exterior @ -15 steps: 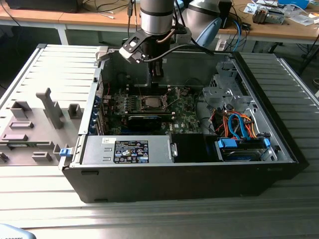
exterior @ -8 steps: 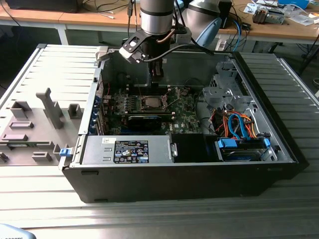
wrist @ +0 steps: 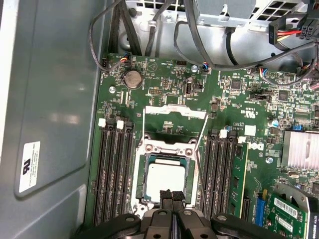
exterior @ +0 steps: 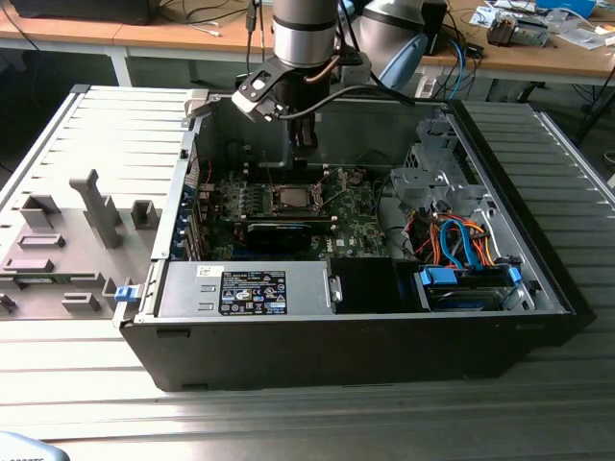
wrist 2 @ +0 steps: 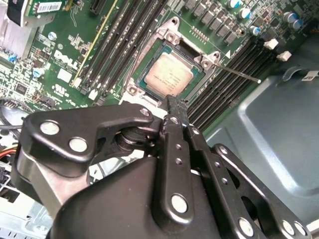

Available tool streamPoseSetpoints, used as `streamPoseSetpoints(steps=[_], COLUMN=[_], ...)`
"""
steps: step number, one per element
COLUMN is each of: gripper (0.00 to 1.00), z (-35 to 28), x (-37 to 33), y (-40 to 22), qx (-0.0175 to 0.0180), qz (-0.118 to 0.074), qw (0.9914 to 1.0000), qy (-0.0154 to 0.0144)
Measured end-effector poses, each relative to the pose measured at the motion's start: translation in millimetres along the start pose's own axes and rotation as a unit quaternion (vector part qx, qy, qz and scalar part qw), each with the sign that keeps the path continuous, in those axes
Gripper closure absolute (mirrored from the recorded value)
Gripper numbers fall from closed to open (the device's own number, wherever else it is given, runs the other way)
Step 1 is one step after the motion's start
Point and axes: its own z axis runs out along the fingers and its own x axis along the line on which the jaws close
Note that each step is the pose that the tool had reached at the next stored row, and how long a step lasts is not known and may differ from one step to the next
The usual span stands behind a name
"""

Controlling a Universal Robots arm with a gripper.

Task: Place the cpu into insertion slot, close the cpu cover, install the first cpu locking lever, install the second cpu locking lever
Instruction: 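Close the cpu cover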

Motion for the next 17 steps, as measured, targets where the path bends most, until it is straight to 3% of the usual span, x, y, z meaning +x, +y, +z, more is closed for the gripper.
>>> streamPoseSetpoints(steps=[6, 17], gripper=[0.89, 0.89], z=[0.2, 0.3], x=[-0.8, -1.3], y=[6.4, 11.4], qx=[0.0000, 0.0001], qz=[0.000, 0.000], qw=[1.00000, 1.00000], qy=[0.0000, 0.0000])
